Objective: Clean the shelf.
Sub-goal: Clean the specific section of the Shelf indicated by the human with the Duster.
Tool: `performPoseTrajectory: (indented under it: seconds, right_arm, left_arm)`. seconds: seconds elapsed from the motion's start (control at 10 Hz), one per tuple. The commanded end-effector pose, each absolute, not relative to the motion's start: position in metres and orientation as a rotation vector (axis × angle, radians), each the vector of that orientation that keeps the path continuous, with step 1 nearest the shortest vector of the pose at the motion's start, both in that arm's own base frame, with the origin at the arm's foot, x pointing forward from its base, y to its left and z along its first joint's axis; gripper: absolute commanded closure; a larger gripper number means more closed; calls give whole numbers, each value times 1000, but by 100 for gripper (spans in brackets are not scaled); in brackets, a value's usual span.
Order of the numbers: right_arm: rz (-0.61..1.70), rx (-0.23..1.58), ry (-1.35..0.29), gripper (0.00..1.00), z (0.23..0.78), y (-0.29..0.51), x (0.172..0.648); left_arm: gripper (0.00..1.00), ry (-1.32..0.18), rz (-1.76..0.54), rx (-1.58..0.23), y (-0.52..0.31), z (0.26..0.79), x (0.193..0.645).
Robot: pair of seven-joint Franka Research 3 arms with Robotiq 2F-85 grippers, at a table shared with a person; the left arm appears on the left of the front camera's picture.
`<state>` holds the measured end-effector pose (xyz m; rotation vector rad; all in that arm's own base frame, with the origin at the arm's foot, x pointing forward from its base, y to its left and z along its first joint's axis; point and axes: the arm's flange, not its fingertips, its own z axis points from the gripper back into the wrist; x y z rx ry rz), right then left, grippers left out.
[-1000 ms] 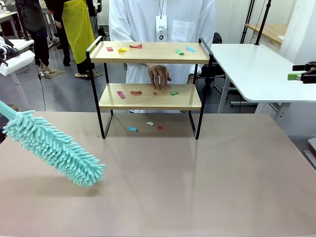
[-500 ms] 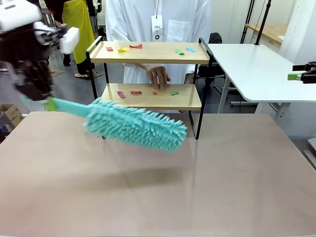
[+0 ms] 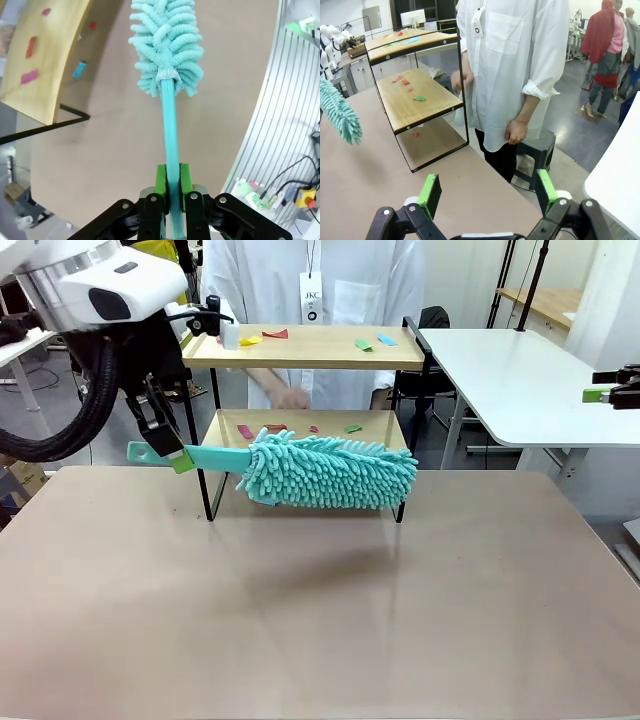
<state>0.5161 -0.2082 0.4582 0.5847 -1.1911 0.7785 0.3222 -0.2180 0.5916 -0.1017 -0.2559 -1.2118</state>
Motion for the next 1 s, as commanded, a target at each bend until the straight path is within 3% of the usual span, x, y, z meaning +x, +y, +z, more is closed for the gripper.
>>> performPoseTrajectory:
  seconds: [0.0,0.3,0.5,0.9]
  right_arm:
    - [782,582,-1193,0,460,-207,516]
    - [782,582,-1193,0,460,-207,516]
    - [782,582,-1193,0,460,-207,516]
    - [782,582,-1193,0,460,-207,516]
  left_arm:
    - [87,-265,-1223,-88,-204,598,323]
    - [87,-273,-1167,-115,-220,591,312]
    - [87,-302,-1111,-231,-225,590,289]
    - [87,-336,-801,-243,-253,593,269]
